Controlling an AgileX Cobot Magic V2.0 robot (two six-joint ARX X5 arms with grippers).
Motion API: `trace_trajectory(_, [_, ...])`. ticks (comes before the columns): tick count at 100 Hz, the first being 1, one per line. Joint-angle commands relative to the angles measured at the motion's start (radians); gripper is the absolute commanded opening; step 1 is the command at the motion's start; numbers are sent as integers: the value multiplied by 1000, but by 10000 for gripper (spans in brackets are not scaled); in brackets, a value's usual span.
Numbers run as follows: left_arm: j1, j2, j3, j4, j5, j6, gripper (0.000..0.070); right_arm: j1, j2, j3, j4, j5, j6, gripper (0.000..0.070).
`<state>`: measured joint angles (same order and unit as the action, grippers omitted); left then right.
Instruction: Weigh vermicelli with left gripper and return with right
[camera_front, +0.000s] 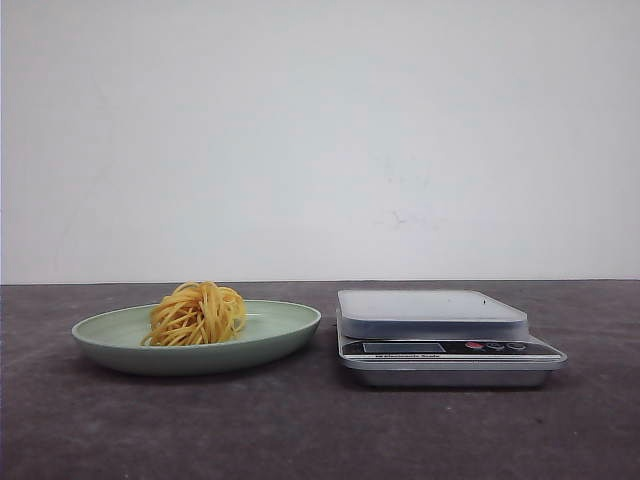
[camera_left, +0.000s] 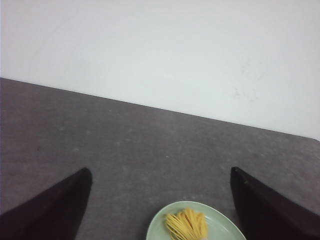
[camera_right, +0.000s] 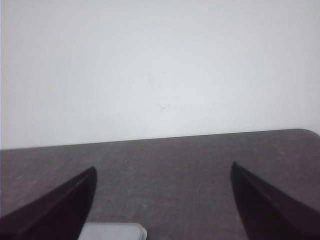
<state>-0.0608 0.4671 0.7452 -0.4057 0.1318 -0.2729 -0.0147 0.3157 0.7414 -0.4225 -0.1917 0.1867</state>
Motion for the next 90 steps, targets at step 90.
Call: trace_trajectory(90, [-373, 1087, 317, 82, -84, -35, 503, 14, 232, 137, -55, -96, -17, 617])
